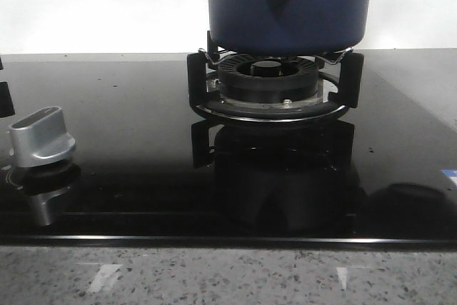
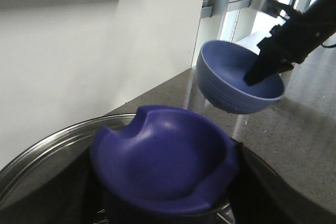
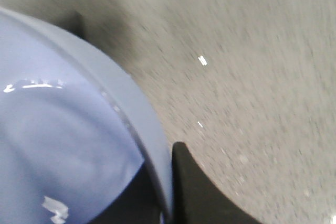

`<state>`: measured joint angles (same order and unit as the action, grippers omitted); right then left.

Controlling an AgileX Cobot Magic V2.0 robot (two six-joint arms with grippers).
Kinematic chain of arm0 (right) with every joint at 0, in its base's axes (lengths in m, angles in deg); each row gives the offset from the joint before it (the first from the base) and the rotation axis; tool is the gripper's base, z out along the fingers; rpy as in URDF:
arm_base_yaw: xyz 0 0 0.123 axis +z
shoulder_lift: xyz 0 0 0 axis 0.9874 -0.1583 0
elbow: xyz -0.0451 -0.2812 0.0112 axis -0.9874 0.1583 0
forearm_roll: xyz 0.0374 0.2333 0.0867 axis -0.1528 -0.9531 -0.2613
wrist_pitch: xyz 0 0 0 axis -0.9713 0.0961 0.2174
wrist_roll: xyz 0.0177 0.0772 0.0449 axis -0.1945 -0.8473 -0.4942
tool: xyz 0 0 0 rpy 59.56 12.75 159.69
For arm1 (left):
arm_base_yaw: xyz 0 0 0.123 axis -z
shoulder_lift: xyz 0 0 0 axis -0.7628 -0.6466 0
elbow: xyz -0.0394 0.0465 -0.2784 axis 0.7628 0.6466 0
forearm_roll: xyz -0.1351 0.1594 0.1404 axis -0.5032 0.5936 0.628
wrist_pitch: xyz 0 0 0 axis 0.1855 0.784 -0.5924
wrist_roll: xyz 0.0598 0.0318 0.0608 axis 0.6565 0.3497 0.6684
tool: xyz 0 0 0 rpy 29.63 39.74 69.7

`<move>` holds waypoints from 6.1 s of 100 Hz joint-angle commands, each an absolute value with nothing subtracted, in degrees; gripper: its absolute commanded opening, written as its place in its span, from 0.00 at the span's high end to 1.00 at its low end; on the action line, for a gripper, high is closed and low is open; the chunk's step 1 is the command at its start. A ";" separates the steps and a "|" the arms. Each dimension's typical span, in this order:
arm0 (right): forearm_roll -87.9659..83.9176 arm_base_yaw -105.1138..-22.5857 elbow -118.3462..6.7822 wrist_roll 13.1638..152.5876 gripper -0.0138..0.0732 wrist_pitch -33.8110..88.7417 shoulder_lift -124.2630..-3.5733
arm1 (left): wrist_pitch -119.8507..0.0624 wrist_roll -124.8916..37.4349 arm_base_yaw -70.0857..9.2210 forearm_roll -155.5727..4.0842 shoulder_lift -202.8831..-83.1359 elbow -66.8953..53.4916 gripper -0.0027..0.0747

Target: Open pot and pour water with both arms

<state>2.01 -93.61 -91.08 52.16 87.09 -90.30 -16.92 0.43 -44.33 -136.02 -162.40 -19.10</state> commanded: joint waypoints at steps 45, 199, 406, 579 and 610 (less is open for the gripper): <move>0.76 -77.60 -108.98 52.86 0.91 89.83 -94.60 | -16.76 0.39 -44.43 -142.37 -160.24 -20.71 0.64; 29.46 -64.03 -103.15 52.66 0.91 72.14 -97.96 | -18.53 0.39 -44.43 -142.37 -160.24 -20.71 0.64; 89.34 -44.66 -103.15 45.68 0.89 71.08 -98.41 | -19.64 0.39 -44.43 -142.37 -160.24 -20.71 0.64; 32.72 -77.40 -110.03 42.63 0.93 82.99 -89.74 | -19.64 0.39 -44.43 -143.48 -160.49 -20.71 0.64; 8.32 -101.86 -89.29 44.59 0.93 81.30 -86.91 | -19.51 0.39 -44.43 -148.10 -160.85 -20.71 0.64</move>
